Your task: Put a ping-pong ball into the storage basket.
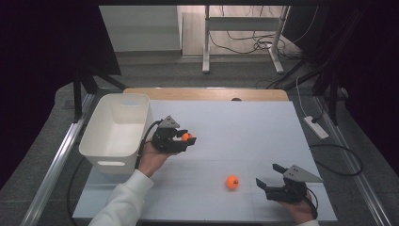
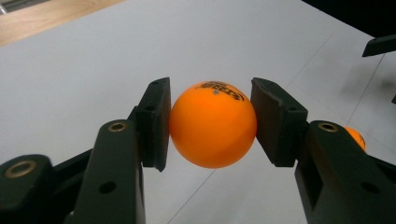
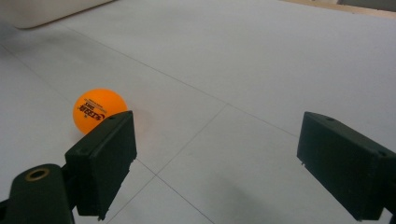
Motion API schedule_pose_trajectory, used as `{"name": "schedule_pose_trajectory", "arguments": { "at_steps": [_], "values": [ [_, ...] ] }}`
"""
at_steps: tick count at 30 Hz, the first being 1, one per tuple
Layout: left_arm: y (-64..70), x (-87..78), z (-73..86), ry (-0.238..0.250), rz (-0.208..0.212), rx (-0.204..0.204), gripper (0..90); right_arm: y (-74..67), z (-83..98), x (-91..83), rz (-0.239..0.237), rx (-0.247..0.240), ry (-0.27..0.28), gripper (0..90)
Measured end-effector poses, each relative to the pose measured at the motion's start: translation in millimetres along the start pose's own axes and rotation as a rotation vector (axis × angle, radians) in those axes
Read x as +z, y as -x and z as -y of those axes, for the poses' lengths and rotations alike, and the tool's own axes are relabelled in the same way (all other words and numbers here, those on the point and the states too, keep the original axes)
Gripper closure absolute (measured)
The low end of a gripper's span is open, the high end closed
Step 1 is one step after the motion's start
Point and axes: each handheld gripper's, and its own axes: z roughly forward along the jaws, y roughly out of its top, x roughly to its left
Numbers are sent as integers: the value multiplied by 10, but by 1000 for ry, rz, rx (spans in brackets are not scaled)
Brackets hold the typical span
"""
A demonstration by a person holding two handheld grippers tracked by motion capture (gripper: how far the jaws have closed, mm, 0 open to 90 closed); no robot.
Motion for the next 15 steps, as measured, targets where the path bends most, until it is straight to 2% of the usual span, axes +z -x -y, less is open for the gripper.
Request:
{"name": "schedule_pose_trajectory", "arguments": {
  "at_steps": [13, 15],
  "values": [
    [45, -156, -87, 35, -1, 21, 506, -5, 0, 8, -2, 2, -1, 117],
    [69, -175, -98, 42, -5, 34, 507, -3, -1, 6, -1, 1, 2, 117]
  ]
}}
